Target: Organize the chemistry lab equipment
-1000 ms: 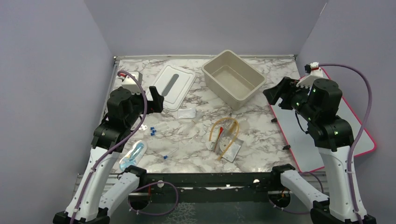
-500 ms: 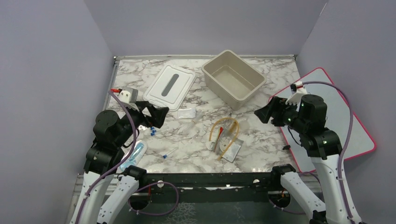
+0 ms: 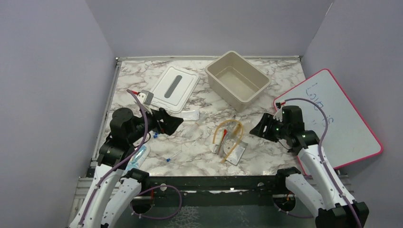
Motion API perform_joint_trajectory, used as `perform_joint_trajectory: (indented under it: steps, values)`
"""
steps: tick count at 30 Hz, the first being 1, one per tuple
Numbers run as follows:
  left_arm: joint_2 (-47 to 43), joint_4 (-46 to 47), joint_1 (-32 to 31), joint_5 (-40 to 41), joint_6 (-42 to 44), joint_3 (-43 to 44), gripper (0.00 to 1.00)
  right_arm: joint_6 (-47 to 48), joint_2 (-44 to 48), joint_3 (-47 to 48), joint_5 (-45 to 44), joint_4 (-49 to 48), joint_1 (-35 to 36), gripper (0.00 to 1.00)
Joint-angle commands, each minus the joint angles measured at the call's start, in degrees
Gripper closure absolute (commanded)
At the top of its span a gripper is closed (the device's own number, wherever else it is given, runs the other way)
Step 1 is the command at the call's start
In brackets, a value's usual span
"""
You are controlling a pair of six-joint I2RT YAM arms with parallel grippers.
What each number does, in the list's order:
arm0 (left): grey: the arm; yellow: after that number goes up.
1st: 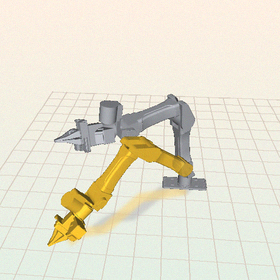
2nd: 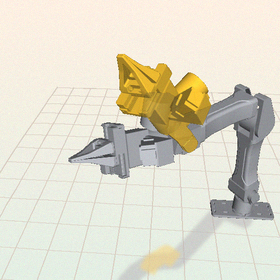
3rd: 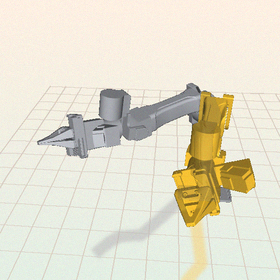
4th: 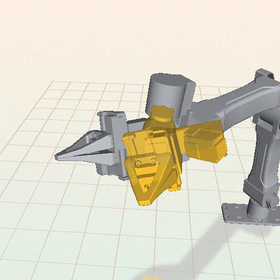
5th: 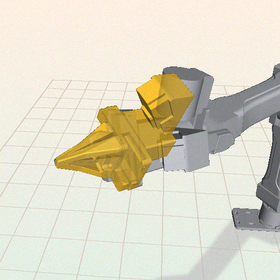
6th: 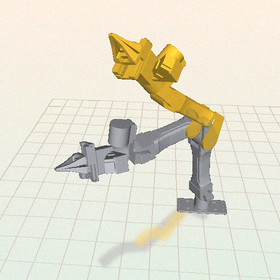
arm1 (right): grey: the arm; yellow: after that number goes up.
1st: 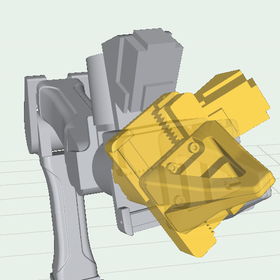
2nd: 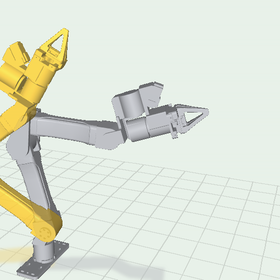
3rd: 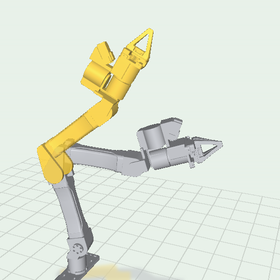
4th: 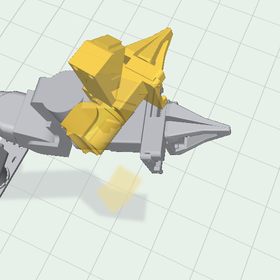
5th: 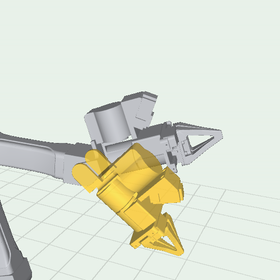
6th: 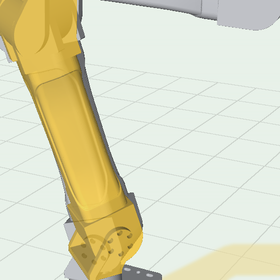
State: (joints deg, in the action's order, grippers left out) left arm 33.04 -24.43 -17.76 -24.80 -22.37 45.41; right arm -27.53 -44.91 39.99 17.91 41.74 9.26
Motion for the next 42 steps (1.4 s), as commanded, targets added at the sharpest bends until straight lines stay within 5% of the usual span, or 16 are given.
perform_joint_trajectory:
  steps: [1,7,13,20,26,33,38,42]
  values:
    - [1.98,6.28,-0.26,-2.93,-2.60,-1.64,0.01,-4.88,-1.59,-6.92,2.17,-13.75,-0.29,0.40]
    - [6.70,13.20,-0.26,-4.72,-3.83,-2.78,0.01,-12.38,-4.28,-17.99,3.66,-35.83,0.52,0.41]
    - [11.52,18.19,-0.31,-5.31,-3.39,-3.16,0.01,-14.45,-13.01,-21.39,3.31,-47.37,3.99,0.41]
    - [15.02,21.08,-0.27,-6.29,-0.83,-2.63,0.02,-16.37,-18.71,-25.23,-3.06,-59.50,6.59,0.57]
    - [18.86,23.58,-0.27,-6.92,0.64,-1.39,0.02,-13.74,-22.80,-23.48,-3.98,-60.01,6.74,0.64]
    - [20.25,23.72,-0.26,-6.32,2.78,-0.80,0.01,-11.45,-25.29,-22.62,-1.28,-61.92,6.74,0.83]
    - [19.78,23.55,-0.26,-5.35,3.71,-0.84,0.02,-10.32,-19.16,-22.21,0.64,-58.10,6.85,0.97]
    - [19.14,23.55,-0.26,-4.48,3.91,-1.35,0.02,-8.42,-9.02,-19.08,0.85,-49.81,6.83,0.99]
